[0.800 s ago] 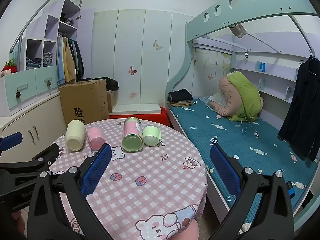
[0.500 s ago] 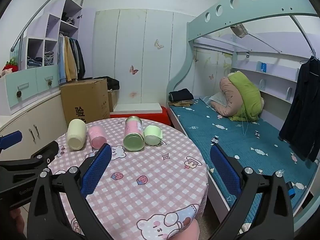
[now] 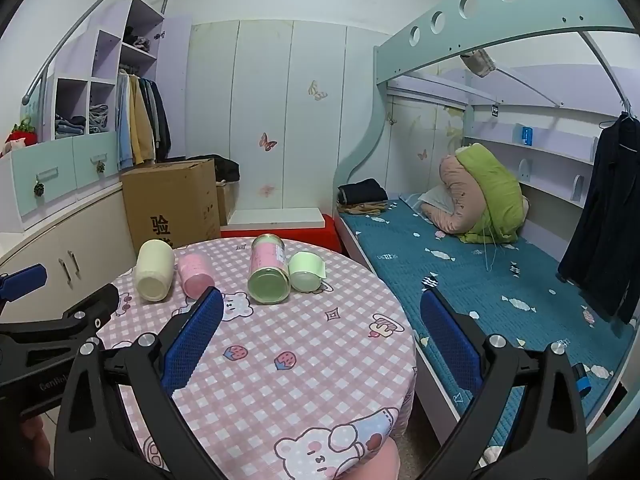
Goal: Flip cup upright
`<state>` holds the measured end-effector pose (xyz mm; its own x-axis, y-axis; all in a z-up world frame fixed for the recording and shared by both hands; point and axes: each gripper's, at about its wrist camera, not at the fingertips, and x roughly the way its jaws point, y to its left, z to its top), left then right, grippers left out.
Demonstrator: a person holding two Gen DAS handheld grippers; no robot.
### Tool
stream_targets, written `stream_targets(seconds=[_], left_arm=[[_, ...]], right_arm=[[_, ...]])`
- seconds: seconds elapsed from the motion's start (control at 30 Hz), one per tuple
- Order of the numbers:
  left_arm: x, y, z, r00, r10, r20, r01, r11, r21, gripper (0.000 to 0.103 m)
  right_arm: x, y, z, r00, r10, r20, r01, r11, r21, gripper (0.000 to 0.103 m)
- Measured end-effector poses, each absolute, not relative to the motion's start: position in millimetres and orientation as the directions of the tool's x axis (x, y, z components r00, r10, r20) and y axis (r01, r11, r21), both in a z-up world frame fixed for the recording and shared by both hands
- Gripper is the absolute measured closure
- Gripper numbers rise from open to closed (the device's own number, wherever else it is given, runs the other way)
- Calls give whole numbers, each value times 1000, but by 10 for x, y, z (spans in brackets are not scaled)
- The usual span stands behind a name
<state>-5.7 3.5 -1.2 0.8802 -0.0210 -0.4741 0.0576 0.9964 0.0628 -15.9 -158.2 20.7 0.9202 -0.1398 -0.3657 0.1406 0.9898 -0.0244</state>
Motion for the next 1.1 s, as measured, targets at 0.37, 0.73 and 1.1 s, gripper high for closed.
stream_targets(seconds=[0.37, 0.73, 1.1], left_arm=[[-48, 75, -21, 877, -17, -480, 50, 997, 57, 8], [-35, 112, -52, 881, -14, -474, 43, 998, 51, 8], [-40, 135, -25, 886, 0, -464, 28, 998, 54, 8]], right_arm=[[-165, -1576, 204, 920, -141, -365, 142, 990, -25, 8], [-167, -1570, 219, 919, -141, -367, 143, 990, -23, 8], [-166, -1566, 155, 920, -136, -368, 140, 990, -16, 8]])
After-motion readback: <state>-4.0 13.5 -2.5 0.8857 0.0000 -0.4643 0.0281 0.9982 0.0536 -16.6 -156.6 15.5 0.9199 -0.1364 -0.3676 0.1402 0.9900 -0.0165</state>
